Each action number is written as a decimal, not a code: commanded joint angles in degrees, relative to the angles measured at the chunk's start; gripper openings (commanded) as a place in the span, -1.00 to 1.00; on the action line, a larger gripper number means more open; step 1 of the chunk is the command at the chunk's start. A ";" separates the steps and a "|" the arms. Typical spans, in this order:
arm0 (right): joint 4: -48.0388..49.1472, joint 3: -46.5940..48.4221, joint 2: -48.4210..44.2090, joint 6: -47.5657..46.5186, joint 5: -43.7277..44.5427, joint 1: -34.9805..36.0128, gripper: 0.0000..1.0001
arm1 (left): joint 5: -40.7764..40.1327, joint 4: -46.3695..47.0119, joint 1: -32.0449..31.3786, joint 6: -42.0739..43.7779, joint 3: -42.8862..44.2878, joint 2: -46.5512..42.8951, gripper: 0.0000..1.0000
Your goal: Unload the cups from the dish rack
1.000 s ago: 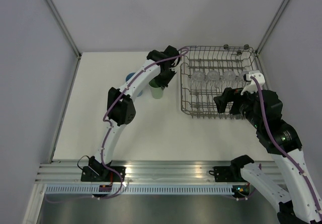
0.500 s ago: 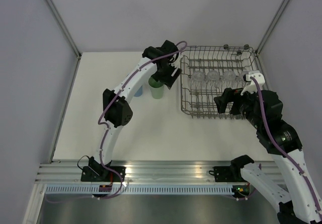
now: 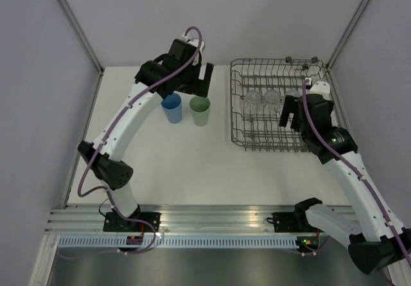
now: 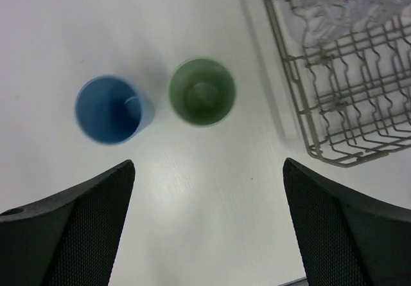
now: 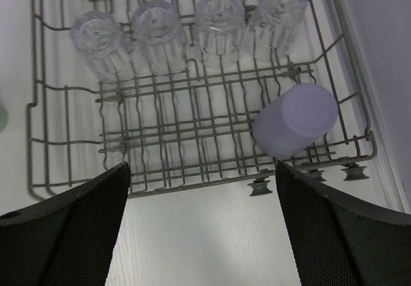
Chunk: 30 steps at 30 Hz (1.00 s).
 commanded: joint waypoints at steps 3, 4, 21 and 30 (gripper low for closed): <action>1.08 3.46 4.99 1.50 7.87 -4.88 0.96 | -17.14 4.68 0.42 -10.48 -15.91 -16.17 0.99; 1.43 3.38 5.43 1.24 8.22 -6.20 0.96 | -18.54 4.78 0.42 -10.83 -18.31 -20.55 0.99; 11.45 -2.24 10.62 -2.27 -8.29 -27.12 0.96 | -23.58 16.72 2.00 -10.05 -64.02 -56.96 0.99; 12.69 -4.53 15.81 -3.85 -9.35 -28.89 0.91 | -17.50 19.63 1.82 -7.32 -67.64 -56.62 0.99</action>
